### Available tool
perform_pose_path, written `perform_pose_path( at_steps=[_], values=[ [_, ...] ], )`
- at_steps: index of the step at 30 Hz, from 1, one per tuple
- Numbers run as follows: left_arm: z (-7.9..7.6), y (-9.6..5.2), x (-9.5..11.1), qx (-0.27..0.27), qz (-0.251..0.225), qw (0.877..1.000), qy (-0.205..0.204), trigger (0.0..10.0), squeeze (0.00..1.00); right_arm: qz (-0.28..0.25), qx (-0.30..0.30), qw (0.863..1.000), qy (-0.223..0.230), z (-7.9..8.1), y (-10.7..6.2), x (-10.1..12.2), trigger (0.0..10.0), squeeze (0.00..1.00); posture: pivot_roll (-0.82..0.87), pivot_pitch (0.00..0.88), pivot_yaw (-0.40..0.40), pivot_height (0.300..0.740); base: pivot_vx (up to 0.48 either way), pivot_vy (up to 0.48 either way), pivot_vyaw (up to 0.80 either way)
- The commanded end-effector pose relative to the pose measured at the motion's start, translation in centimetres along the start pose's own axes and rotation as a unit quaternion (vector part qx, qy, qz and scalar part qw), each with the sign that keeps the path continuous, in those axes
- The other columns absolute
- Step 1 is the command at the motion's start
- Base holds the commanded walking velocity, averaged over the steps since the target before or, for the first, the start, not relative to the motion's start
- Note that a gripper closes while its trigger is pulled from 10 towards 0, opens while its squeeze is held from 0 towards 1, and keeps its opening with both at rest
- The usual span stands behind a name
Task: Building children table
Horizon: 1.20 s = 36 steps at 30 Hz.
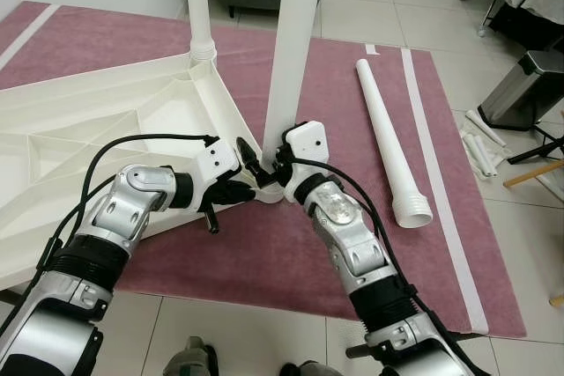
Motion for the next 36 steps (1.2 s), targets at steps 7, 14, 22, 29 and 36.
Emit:
perform_pose_path(
  at_steps=[7, 14, 22, 29, 36],
  values=[
    [-0.4, 0.0, 1.6, -0.017, -0.050, 0.999, 0.012, 0.0, 0.00, -0.023, 0.124, 0.992, 0.009, -0.5, -1.1, 1.2, 10.0, 0.00, 0.14, 0.103, -0.027, 0.740, 0.000, 0.000, 0.00],
    [-0.7, -0.2, 1.5, -0.028, -0.047, 0.998, 0.017, 0.0, 0.00, -0.016, 0.169, 0.985, 0.007, -1.5, -0.9, 1.0, 10.0, 0.00, 0.15, 0.099, -0.024, 0.740, 0.000, 0.000, 0.00],
    [-1.1, -0.7, 1.4, -0.037, -0.042, 0.998, 0.027, 0.0, 0.00, -0.002, 0.187, 0.982, 0.006, -2.9, 0.1, 0.7, 10.0, 0.00, 0.16, 0.098, -0.029, 0.740, 0.000, 0.000, 0.00],
    [-1.3, -1.0, 1.2, -0.037, -0.040, 0.998, 0.026, 0.0, 0.00, 0.002, 0.212, 0.977, 0.011, -2.9, 0.8, 0.6, 10.0, 0.00, 0.17, 0.098, -0.035, 0.740, 0.000, 0.000, 0.00],
    [-1.5, -1.0, 1.1, -0.037, -0.041, 0.998, 0.023, 0.0, 0.00, 0.002, 0.219, 0.976, 0.020, -2.8, 0.8, 0.3, 0.0, 0.00, 0.17, 0.100, -0.037, 0.740, 0.000, 0.000, 0.00]
  ],
)
Point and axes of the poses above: a point about 5 cm out from each wrist's last joint towards the gripper, its own y axis pointing out of the wrist towards the gripper, its own x axis along the axis of the wrist's last joint, z = x × y, the point moved 2 cm from there along y, pointing out of the wrist towards the gripper, and after that the axes turned 11 degrees about -y, right-handed, at the moved point
